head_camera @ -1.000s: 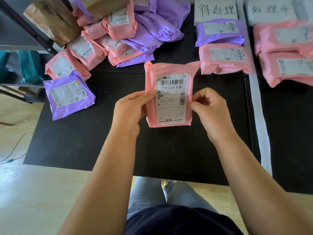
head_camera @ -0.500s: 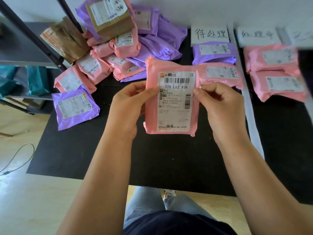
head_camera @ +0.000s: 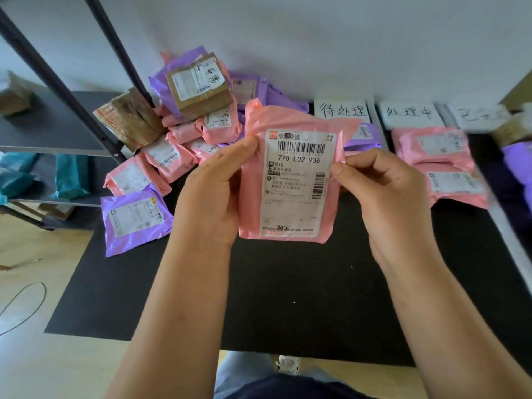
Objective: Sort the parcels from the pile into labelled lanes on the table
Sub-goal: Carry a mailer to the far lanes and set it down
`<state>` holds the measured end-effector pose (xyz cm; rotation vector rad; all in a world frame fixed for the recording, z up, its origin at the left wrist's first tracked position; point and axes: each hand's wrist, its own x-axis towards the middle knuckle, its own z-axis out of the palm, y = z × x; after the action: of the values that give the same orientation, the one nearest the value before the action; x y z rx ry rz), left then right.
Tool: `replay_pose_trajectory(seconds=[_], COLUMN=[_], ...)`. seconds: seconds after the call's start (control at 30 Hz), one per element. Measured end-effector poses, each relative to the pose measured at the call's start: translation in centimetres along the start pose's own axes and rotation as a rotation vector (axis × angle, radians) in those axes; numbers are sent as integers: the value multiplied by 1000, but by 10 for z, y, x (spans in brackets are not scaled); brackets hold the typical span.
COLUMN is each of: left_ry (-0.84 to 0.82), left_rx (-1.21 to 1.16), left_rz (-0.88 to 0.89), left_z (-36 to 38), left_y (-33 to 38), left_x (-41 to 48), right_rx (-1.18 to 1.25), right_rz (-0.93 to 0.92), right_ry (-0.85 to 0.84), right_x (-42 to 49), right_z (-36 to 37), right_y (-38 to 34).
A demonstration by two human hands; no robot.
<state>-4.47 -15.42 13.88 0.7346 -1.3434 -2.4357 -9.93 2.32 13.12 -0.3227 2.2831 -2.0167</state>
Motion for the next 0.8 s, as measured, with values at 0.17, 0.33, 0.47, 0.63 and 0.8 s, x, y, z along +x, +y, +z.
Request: replay_pose_trajectory(seconds=[0.17, 0.33, 0.47, 0.63, 0.8], left_ry=[-101, -141, -222, -275, -274], left_rx=[7, -41, -76, -41, 107], left_rz=[10, -1, 2, 15, 86], left_z=[2, -3, -9, -15, -21], left_y=[26, 53, 72, 87, 92], left_x=[-6, -6, -8, -4, 0], right_rx=[5, 0, 22, -51, -34], right_rz=[-53, -52, -65, -138, -139], right_ry=[30, 72, 125, 218, 305], right_x=[-5, -11, -13, -17, -20], right_z=[6, 26, 42, 52, 57], right_y=[-26, -49, -69, -85, -91])
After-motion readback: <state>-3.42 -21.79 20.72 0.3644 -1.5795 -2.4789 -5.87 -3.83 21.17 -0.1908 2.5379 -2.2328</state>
